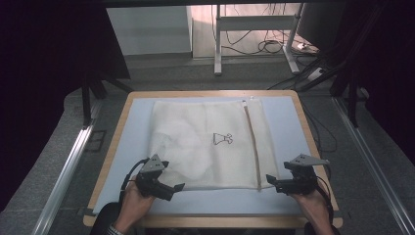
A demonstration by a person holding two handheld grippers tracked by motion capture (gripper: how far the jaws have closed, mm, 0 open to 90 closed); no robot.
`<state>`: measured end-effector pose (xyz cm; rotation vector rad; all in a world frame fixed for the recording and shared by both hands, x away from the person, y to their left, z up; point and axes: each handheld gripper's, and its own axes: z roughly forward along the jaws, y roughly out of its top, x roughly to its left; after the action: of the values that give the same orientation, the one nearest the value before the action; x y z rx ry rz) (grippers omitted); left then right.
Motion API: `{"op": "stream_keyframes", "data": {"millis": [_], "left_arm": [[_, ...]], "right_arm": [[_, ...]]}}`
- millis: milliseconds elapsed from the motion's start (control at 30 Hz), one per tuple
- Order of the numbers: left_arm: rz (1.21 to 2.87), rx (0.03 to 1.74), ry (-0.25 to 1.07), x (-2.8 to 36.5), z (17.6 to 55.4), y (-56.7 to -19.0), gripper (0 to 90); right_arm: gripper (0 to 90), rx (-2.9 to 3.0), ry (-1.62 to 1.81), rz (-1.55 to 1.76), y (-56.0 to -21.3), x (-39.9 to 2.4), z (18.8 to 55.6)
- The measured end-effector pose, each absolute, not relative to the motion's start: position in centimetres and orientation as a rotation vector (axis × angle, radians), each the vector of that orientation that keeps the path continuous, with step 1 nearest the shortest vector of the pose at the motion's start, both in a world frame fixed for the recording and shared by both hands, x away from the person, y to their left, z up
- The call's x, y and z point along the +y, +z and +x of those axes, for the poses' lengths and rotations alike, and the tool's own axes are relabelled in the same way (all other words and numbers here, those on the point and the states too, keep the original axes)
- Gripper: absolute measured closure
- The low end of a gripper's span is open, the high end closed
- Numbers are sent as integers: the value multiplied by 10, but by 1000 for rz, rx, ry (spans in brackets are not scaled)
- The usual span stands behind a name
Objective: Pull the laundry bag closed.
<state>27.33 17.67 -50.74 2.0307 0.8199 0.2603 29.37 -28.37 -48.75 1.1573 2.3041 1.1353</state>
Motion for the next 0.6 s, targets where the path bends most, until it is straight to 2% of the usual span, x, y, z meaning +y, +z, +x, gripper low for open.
{"op": "stream_keyframes", "data": {"millis": [100, 233, 400, 600], "left_arm": [[2024, 814, 237, 173, 276, -510, 1], [2093, 794, 261, 168, 274, -513, 1], [2104, 779, 284, 165, 274, -514, 0], [2094, 792, 248, 163, 278, -519, 0]], "right_arm": [[102, 2311, 1122, 1139, -489, -284, 295], [80, 2332, 1112, 1112, -490, -283, 294], [45, 2325, 1080, 1046, -488, -281, 289], [31, 2373, 1081, 1031, -494, -281, 294]]}}
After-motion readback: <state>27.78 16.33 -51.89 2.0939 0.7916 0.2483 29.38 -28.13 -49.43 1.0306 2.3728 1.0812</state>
